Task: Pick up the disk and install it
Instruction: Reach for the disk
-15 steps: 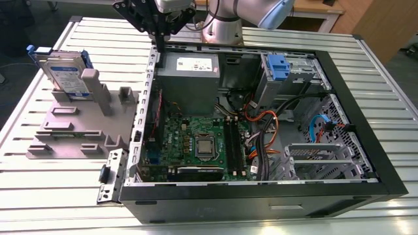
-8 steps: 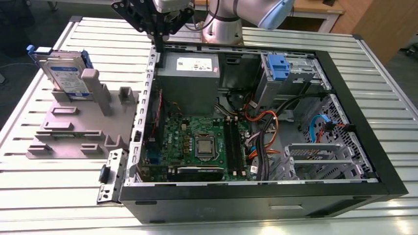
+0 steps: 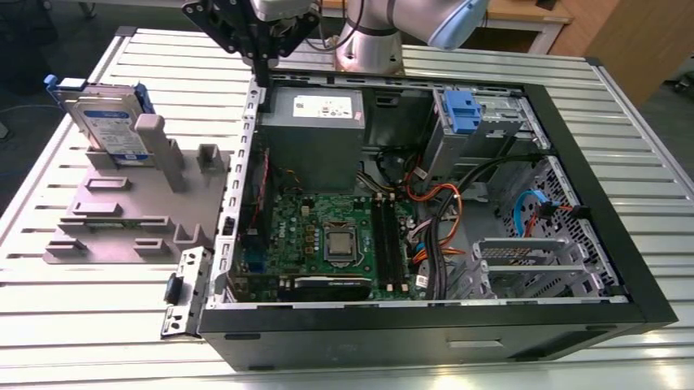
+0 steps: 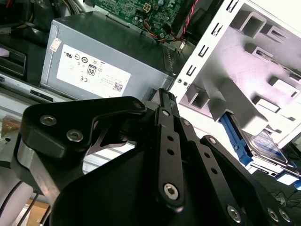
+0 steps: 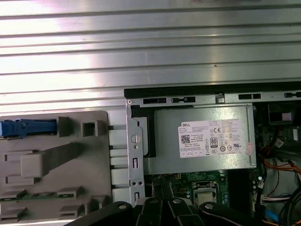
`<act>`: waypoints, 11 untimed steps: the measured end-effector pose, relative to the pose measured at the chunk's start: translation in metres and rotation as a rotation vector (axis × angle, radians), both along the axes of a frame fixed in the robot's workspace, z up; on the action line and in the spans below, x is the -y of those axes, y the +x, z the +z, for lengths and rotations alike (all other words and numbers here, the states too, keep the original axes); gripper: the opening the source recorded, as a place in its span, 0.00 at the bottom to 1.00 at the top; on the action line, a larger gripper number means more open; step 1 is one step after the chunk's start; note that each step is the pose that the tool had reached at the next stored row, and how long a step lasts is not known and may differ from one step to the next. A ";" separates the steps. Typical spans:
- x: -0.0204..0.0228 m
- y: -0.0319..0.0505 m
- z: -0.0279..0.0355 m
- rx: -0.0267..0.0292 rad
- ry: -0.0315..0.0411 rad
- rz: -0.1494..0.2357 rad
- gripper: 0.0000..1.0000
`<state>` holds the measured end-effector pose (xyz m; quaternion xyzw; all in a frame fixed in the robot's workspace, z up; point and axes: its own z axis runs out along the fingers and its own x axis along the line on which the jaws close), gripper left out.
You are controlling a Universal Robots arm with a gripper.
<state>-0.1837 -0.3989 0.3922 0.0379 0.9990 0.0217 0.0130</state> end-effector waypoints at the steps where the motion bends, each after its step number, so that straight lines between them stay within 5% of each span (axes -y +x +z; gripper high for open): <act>1: 0.0000 -0.0003 0.0000 0.0000 0.0000 0.000 0.11; 11: 0.0000 -0.0033 0.0000 0.0001 0.0001 0.000 0.11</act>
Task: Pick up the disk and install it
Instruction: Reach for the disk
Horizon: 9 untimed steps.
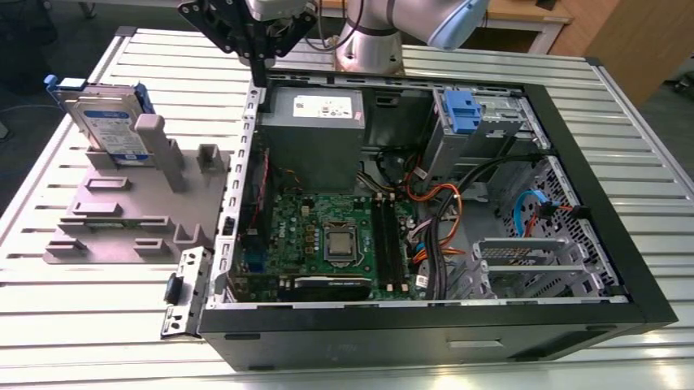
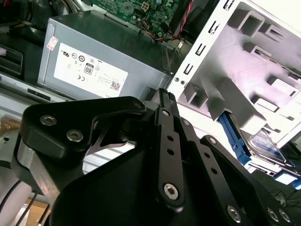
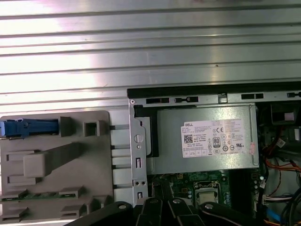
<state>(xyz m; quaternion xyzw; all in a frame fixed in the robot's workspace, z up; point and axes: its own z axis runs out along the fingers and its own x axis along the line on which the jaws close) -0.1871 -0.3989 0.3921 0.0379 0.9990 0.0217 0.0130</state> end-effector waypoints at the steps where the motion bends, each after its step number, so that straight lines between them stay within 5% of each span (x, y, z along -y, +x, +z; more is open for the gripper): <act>1: 0.0000 -0.0003 0.0000 -0.0001 -0.0001 0.000 0.11; 9: 0.0000 -0.0033 0.0000 -0.0001 0.0000 0.000 0.11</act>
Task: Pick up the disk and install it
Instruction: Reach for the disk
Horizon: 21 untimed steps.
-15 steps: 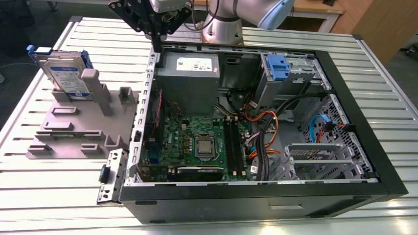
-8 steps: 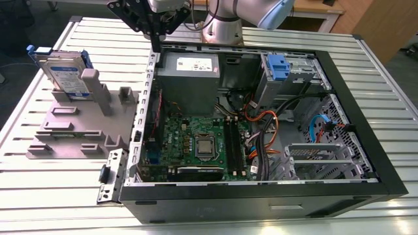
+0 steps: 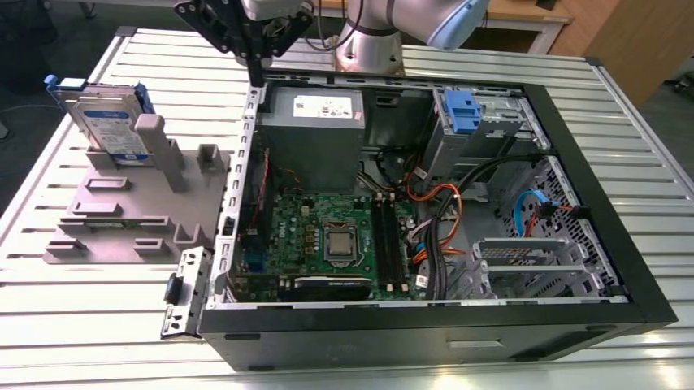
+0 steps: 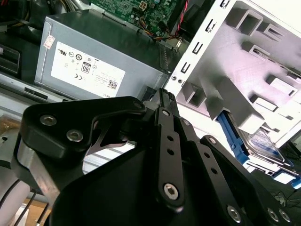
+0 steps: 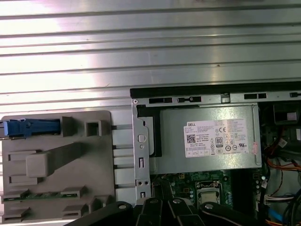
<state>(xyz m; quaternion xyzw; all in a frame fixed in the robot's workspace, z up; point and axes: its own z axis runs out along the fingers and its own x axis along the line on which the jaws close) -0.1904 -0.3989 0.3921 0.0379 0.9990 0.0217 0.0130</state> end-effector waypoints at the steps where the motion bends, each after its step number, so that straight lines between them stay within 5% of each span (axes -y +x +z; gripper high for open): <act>1: 0.0000 -0.0003 0.0000 0.0001 0.0000 0.000 0.11; 21: 0.0000 -0.0064 0.0000 0.0000 0.0000 0.000 0.11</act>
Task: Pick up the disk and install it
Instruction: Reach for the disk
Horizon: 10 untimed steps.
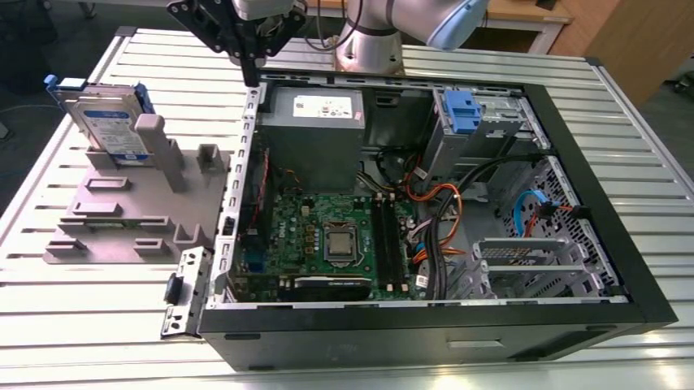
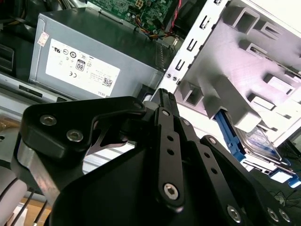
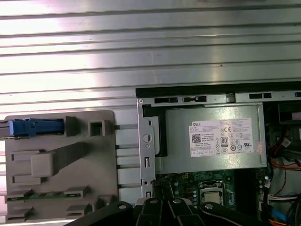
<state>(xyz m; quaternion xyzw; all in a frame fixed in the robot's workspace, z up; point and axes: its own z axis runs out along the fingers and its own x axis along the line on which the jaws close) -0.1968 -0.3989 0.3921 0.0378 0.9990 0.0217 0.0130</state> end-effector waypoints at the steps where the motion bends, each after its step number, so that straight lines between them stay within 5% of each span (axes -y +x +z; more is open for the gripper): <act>1: 0.0000 -0.0003 0.0000 0.0000 0.0000 0.000 0.11; 10: 0.0000 -0.0030 0.0000 0.0000 0.0000 0.000 0.11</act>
